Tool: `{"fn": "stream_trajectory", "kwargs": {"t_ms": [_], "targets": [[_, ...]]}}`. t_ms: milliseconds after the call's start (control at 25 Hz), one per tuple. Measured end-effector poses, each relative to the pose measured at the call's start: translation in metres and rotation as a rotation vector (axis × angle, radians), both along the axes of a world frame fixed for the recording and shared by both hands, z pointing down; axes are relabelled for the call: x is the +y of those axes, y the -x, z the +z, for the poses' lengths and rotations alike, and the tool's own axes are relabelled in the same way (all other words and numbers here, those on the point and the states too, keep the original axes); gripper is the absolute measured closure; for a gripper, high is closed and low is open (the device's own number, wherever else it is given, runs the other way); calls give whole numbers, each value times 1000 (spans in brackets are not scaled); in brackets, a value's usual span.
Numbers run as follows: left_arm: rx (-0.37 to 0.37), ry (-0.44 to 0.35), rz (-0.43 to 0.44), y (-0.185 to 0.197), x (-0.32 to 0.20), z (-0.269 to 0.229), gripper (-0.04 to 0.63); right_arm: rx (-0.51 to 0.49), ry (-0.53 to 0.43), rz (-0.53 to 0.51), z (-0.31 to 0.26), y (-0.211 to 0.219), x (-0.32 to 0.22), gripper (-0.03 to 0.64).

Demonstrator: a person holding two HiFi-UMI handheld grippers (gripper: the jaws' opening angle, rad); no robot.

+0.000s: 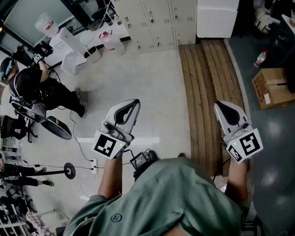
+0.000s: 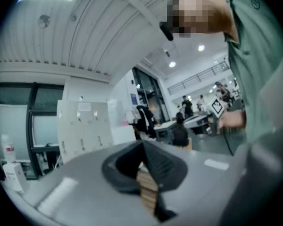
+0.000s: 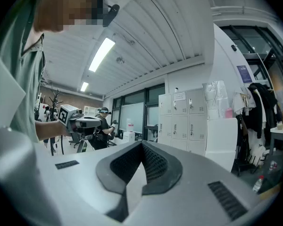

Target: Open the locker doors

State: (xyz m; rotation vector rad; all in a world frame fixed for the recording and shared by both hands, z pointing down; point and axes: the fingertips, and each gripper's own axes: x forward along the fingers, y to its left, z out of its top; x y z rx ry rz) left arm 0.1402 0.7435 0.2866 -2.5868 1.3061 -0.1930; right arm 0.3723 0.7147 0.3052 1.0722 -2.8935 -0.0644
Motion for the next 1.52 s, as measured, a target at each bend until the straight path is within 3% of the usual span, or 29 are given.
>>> {"fn": "stream_trajectory", "kwargs": {"t_ms": [320,600,920,1240,1520], "targets": [[6,-23,-3,-15,0,-14,604,-4,-2,-14,-3,-9,-3,614],[1,6,-9,-22,-4,-8,604,-19,7,7,-8,-25,-4,614],[-13,-18,28,-34,-13,-16,604,-46,35,9,3,-25,-8,614],[-9,39,-13,5,-14,-2,604,-21,45,-3,3,5,-11,614],[26,52,33,33,-44,5,604,3,63,44,3,31,-35,614]]}}
